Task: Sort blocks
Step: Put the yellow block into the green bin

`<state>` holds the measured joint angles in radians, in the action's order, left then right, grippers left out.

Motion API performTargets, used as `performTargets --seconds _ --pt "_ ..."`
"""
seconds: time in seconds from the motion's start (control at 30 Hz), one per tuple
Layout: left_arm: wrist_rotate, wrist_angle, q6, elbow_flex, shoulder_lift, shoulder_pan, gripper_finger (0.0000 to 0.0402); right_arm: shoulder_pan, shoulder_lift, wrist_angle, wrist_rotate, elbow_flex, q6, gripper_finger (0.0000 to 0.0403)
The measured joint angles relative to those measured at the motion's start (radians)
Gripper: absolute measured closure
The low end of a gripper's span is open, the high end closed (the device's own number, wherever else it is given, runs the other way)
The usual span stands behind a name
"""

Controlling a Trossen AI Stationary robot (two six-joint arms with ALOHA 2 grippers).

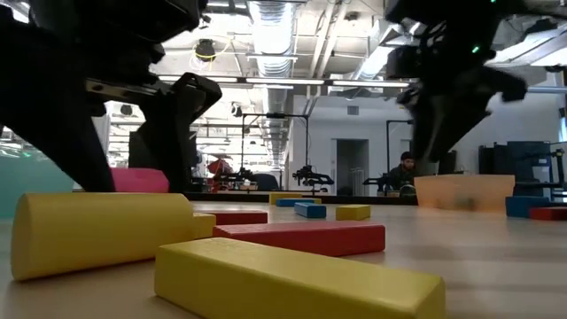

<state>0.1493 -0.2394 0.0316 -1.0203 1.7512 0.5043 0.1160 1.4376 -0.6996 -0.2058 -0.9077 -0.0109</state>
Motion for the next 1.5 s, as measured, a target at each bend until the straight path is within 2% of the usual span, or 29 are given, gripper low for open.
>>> performTargets --seconds 0.2,0.43,0.53,0.73,1.0,1.13,1.37,1.5 --pt "0.006 -0.044 -0.006 0.0 0.0 -0.029 0.015 -0.067 0.142 0.135 0.012 -0.006 -0.159 0.0196" --pt "0.02 -0.053 -0.008 0.0 -0.025 -0.079 0.015 -0.136 0.259 0.218 0.09 -0.082 -0.283 0.0196" --pt "0.026 -0.055 0.003 0.001 -0.056 -0.1 0.015 -0.139 0.297 0.214 0.107 -0.129 -0.338 0.0196" --pt "0.026 -0.055 0.037 0.011 -0.122 -0.126 0.015 -0.139 0.382 0.178 0.216 -0.202 -0.427 0.0196" --pt "0.023 -0.05 0.069 0.011 -0.149 -0.152 0.015 -0.161 0.484 0.101 0.253 -0.254 -0.442 0.0201" --pt "0.023 -0.051 0.073 0.011 -0.149 -0.16 0.015 -0.157 0.49 0.084 0.264 -0.257 -0.427 0.0236" --pt "0.023 -0.037 0.088 0.011 -0.149 -0.164 0.015 -0.126 0.445 0.077 0.263 -0.252 -0.403 0.0358" --pt "0.069 -0.005 0.087 0.011 -0.149 -0.167 0.015 -0.105 0.417 0.058 0.266 -0.247 -0.365 0.0365"
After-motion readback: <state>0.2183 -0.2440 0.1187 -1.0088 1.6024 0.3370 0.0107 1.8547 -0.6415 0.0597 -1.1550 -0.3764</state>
